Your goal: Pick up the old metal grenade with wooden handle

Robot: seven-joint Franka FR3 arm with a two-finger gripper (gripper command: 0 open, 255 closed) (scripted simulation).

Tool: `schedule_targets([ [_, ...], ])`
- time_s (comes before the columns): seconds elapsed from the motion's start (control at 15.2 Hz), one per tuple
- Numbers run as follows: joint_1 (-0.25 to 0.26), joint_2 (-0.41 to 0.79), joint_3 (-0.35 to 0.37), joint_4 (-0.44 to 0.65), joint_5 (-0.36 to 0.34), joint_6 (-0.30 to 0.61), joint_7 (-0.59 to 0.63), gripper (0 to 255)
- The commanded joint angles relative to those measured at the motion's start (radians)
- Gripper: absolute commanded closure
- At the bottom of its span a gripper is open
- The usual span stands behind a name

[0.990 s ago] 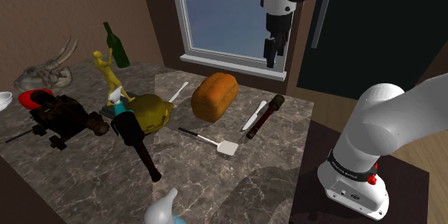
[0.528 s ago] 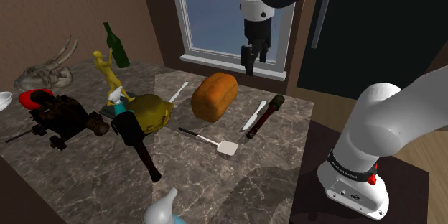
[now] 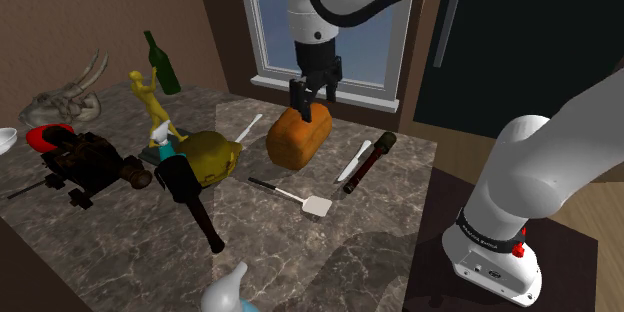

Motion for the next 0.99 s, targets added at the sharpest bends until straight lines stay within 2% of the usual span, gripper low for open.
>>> schedule_targets([
  [0.0,0.005,0.051,0.041,0.047,0.003,0.011,0.058,0],
  [0.46,0.018,0.267,0.174,0.249,-0.050,0.033,0.261,0],
  [0.92,0.073,0.542,0.279,0.526,-0.198,0.002,0.483,0],
])
